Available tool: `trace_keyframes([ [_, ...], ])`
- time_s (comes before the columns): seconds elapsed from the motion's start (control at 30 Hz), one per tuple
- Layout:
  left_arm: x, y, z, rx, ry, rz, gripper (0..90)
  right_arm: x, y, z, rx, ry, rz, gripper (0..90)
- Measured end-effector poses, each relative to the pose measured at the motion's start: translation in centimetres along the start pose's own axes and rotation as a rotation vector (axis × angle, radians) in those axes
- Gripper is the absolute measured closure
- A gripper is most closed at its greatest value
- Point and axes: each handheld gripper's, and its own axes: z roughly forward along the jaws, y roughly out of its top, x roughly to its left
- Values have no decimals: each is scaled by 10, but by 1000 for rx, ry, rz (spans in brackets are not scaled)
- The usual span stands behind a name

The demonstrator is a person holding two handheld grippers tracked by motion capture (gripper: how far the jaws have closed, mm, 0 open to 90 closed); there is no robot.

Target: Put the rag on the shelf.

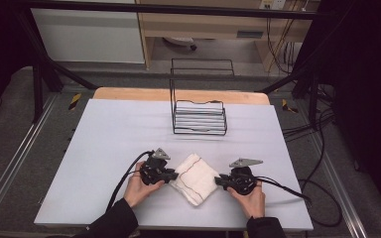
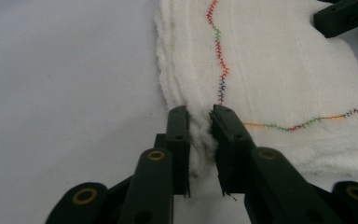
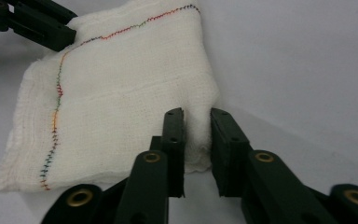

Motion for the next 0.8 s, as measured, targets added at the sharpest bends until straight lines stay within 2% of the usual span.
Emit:
trace_keyframes([
  [0.07, -1, 0, -1, -2, 4, -8, 801, 0, 2, -1, 4, 6, 3, 813],
  [0.17, -1, -1, -3, -9, 1, -25, 816, 1, 6, 0, 12, -10, -23, 825],
  [0.33, -7, -6, -10, -15, 0, -41, 820, -7, 17, 2, -23, -33, -44, 827],
  [0.37, -10, -7, -12, -15, 4, -40, 819, -9, 23, 4, -29, -39, -74, 825],
  [0.4, -13, -8, -14, -16, 15, -36, 819, -9, 23, 4, -29, -39, -74, 825],
  [0.47, -19, -10, -15, -16, 32, -28, 816, -9, 28, 9, -35, -41, -112, 823],
  [0.57, -23, -13, -14, -21, 58, -22, 805, -11, 31, 17, -39, -46, -126, 819],
  [0.63, -22, -13, -14, -19, 63, -13, 793, -12, 31, 20, -27, -48, -129, 814],
  [0.7, -21, -12, -15, -28, 66, -9, 768, -12, 30, 20, -37, -50, -133, 806],
  [0.73, -21, -11, -16, -30, 76, -2, 701, -12, 28, 18, -63, -45, -134, 780],
  [0.77, -20, -10, -17, -36, 80, 2, 701, -12, 28, 18, -63, -45, -134, 780],
  [0.8, -18, -7, -18, -44, 84, 4, 664, -12, 28, 16, -73, -39, -129, 762],
])
